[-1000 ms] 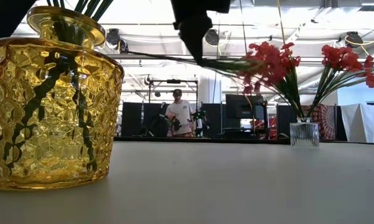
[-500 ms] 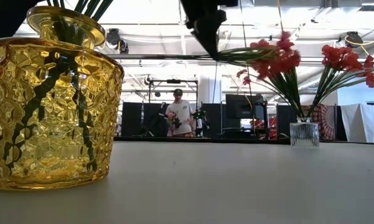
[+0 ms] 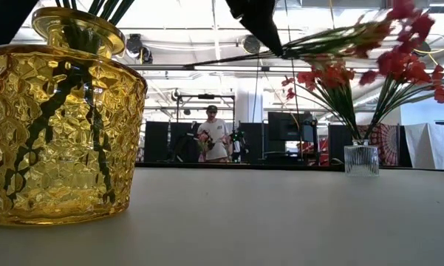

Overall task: Sort flowers into vase by color
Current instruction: Put the pink flower into the green transparent vase

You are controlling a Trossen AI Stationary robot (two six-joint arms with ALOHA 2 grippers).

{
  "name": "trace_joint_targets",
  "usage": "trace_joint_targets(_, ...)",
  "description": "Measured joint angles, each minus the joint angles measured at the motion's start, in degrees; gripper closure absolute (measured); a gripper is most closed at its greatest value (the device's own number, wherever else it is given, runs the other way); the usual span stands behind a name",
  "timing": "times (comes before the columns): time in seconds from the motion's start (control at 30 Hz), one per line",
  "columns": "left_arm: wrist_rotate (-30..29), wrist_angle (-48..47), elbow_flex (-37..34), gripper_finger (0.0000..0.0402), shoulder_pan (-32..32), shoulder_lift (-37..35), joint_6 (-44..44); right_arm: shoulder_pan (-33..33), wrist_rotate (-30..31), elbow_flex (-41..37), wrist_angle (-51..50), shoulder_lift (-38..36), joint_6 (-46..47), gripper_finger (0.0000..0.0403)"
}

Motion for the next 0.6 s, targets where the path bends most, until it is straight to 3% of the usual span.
trace_joint_targets(0.3, -2.65, 7.06, -0.04, 0.0402, -0.38, -0.58, 2.36, 5.14, 3.98, -4.2, 0.84, 0.0, 3.25, 0.0266)
trace_joint_targets(0.6, -0.34, 10.1, -0.04, 0.0402, -1.08, -5.09, 3.2, 12.73, 7.85, -4.2, 0.85, -2.32, 4.53, 0.0266)
